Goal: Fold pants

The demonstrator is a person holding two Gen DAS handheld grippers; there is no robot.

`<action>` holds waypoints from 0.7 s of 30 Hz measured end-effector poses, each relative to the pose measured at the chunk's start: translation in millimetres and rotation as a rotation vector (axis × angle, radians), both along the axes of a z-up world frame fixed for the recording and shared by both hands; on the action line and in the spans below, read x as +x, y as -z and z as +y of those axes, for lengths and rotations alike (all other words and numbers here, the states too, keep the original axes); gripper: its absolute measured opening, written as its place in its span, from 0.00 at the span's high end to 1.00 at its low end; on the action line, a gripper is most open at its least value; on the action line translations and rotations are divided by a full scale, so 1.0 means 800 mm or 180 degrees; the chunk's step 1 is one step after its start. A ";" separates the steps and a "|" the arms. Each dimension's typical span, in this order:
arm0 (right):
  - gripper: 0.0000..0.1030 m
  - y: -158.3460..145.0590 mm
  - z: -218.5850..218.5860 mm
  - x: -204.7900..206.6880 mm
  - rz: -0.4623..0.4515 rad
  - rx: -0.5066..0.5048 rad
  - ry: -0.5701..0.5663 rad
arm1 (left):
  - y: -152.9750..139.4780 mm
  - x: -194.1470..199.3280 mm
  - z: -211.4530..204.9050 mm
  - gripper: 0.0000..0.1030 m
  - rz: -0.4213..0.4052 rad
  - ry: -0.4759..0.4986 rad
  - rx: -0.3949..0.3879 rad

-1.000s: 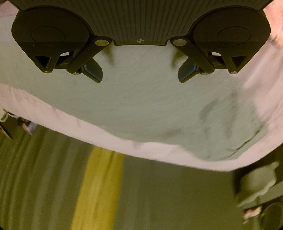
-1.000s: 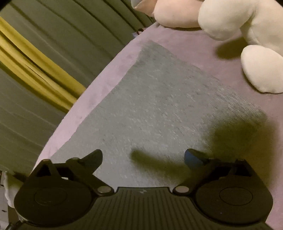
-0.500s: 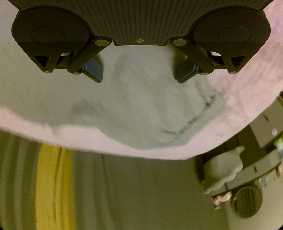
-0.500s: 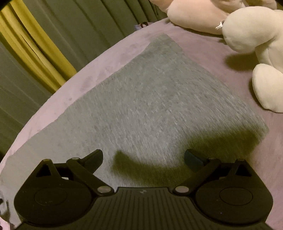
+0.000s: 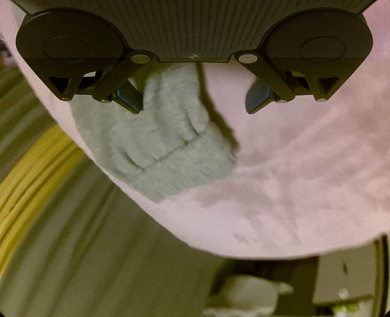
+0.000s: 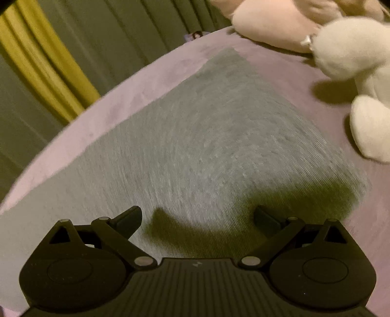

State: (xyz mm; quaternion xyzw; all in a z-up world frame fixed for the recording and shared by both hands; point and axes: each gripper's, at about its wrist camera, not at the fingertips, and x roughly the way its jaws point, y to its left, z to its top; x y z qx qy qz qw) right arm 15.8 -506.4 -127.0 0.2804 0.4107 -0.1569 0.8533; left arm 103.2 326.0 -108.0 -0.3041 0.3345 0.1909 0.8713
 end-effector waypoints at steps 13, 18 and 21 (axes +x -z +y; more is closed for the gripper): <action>0.04 0.007 -0.022 -0.026 -0.0394 0.0454 0.0313 | 0.022 0.048 0.029 0.50 -0.0138 -0.0069 -0.0651; 0.04 0.002 -0.002 -0.008 -0.0116 0.0112 0.0118 | -0.022 0.019 -0.012 0.63 -0.0373 0.0158 0.0327; 0.04 0.002 0.007 0.003 0.0024 -0.0054 0.0023 | -0.019 0.031 -0.029 0.34 0.0066 -0.0033 0.0786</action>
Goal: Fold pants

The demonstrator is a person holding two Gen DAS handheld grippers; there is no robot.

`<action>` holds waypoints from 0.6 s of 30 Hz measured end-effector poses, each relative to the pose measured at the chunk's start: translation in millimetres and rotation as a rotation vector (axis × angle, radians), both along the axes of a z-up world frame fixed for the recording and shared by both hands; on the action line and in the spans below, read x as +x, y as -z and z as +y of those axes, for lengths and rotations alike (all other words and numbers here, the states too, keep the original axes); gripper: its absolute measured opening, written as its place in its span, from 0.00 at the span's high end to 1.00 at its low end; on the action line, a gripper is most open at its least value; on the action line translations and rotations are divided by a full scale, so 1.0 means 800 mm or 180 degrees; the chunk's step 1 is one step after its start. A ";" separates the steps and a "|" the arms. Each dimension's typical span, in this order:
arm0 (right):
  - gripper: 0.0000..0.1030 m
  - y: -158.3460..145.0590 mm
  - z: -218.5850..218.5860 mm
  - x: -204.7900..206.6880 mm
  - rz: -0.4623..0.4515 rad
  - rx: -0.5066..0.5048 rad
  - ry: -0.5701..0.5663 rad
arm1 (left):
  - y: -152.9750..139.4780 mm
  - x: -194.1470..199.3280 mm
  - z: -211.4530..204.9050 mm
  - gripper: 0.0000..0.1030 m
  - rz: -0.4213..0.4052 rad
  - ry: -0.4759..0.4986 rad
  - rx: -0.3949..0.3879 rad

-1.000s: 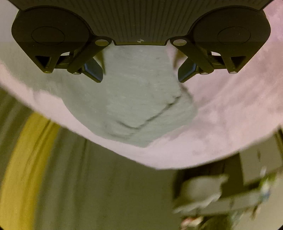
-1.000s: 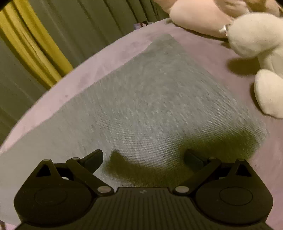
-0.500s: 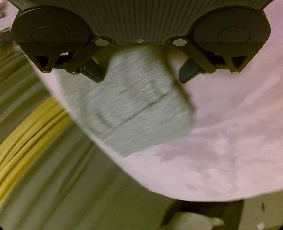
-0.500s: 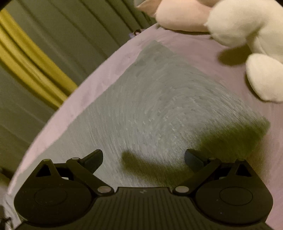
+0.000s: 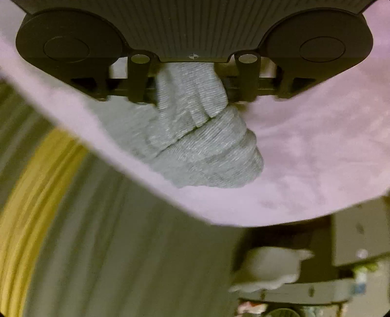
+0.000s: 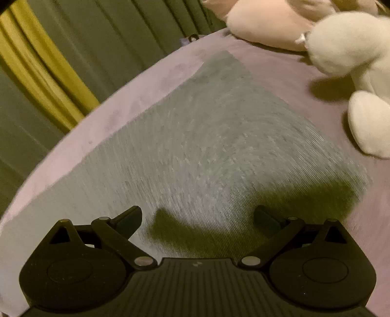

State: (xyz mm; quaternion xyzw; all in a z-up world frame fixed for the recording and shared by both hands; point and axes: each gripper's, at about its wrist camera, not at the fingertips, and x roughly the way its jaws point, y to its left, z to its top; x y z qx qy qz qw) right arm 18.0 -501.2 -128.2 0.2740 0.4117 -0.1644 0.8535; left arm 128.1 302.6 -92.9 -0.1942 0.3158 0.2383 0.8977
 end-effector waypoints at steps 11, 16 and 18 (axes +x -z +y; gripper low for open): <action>0.04 0.007 0.039 0.041 0.0607 -0.0657 -0.0341 | -0.044 -0.067 -0.081 0.06 -0.0132 -0.0262 -0.0305; 0.04 0.006 0.035 0.042 0.0608 -0.0607 -0.0351 | -0.035 -0.102 -0.173 0.03 -0.0259 0.0570 -0.0575; 0.04 0.000 0.027 0.033 0.0452 -0.0496 -0.0298 | -0.026 -0.104 -0.202 0.03 -0.0122 0.0794 -0.0437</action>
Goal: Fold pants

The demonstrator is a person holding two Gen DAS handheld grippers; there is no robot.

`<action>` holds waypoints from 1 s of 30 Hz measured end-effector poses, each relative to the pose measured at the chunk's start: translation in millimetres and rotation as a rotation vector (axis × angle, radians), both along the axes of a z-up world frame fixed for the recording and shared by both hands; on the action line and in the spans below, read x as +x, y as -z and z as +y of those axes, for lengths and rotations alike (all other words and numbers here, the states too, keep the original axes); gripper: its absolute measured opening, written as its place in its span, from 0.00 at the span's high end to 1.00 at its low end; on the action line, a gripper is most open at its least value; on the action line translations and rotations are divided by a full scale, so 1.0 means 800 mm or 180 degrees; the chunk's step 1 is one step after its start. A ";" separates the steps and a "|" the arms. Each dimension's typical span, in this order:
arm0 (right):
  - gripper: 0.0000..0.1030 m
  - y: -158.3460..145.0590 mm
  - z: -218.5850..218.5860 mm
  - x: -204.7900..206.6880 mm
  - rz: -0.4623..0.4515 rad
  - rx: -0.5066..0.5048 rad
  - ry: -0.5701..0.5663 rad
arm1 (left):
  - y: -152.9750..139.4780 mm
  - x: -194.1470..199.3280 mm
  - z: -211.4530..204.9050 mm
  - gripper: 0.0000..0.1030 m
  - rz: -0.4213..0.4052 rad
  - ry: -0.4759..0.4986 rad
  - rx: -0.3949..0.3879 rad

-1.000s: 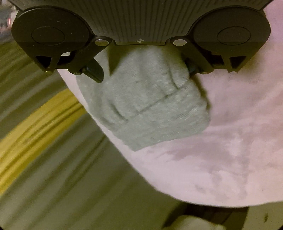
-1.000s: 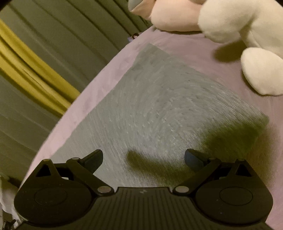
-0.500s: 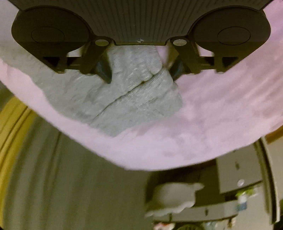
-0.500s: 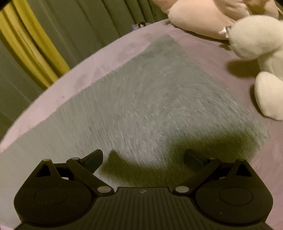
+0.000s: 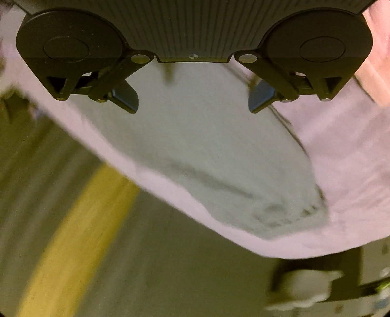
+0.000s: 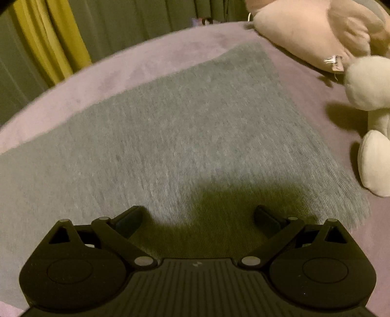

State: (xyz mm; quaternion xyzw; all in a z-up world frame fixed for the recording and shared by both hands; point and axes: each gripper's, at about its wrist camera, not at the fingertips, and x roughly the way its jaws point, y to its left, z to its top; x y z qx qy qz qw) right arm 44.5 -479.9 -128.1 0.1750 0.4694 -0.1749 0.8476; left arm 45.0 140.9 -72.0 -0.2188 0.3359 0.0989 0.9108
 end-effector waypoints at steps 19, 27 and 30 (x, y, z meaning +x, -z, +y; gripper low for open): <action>0.27 0.025 -0.173 -0.200 -0.1638 0.1479 0.1431 | 0.039 0.016 0.018 0.03 0.0357 -0.0310 -0.0246; 0.62 0.037 -0.173 -0.172 -0.1598 0.1541 0.1216 | 0.040 0.017 0.014 0.03 0.0466 -0.0283 -0.0168; 0.83 0.035 -0.169 -0.170 -0.1618 0.1560 0.1053 | 0.041 0.019 0.013 0.03 0.0496 -0.0265 -0.0144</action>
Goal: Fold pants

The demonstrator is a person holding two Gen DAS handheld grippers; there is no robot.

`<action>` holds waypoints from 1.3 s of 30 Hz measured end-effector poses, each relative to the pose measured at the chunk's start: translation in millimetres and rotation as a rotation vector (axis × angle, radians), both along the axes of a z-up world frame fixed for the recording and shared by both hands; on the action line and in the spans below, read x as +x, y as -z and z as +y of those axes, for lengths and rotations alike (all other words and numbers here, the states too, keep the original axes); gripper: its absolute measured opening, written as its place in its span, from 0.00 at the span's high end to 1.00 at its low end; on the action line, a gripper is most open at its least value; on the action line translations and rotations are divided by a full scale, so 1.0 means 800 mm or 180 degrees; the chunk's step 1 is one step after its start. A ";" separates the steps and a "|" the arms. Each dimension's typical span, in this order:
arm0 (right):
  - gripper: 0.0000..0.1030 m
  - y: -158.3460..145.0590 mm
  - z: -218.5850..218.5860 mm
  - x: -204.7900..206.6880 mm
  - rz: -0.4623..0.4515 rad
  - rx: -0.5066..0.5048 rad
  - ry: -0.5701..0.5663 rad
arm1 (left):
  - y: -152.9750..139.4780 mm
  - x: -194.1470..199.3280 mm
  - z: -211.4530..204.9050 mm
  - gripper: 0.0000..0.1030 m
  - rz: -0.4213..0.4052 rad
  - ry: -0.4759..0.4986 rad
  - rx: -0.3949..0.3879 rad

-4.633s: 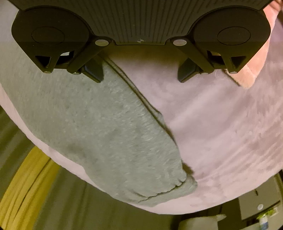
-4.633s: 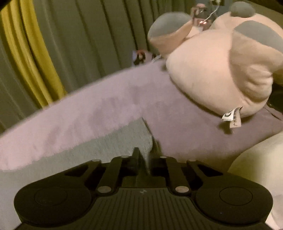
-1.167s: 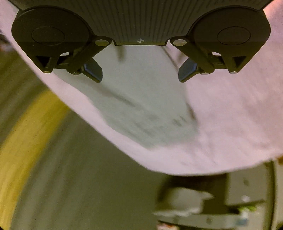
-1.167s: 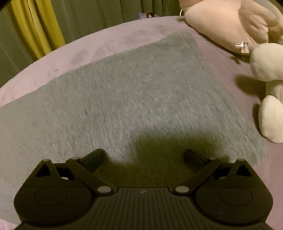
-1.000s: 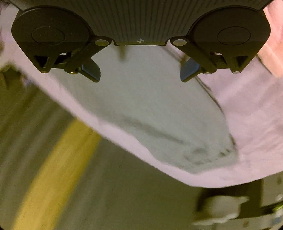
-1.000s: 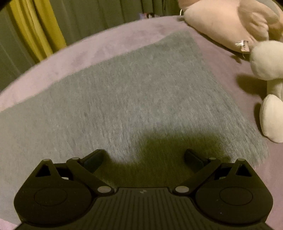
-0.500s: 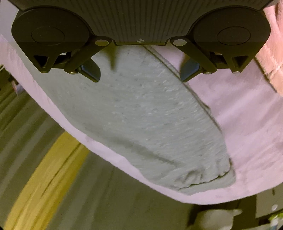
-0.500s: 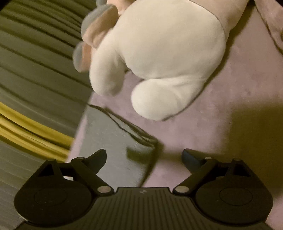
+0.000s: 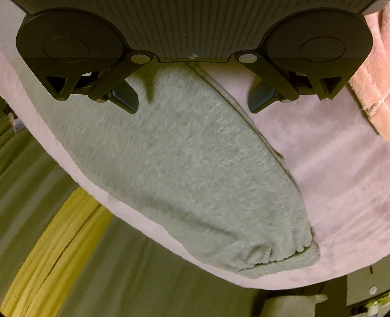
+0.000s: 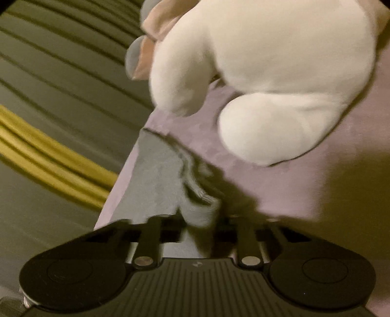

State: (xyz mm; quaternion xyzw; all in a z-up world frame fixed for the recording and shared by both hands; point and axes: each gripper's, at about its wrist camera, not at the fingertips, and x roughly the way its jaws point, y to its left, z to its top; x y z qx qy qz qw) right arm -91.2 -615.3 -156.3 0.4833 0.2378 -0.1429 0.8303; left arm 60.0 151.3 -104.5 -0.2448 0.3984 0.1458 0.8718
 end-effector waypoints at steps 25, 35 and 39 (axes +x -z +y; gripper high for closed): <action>0.89 -0.171 0.181 0.110 -0.0033 -0.1732 -0.0754 | -0.007 -0.006 -0.003 0.03 -0.0216 0.0230 -0.0151; 0.87 -0.051 0.539 0.202 0.0462 -0.2376 -0.3065 | -0.006 -0.022 0.009 0.03 -0.0381 0.0183 -0.0323; 0.86 -0.047 0.548 0.195 0.0420 -0.2455 -0.2880 | -0.004 -0.018 0.010 0.03 -0.0379 0.0276 -0.0386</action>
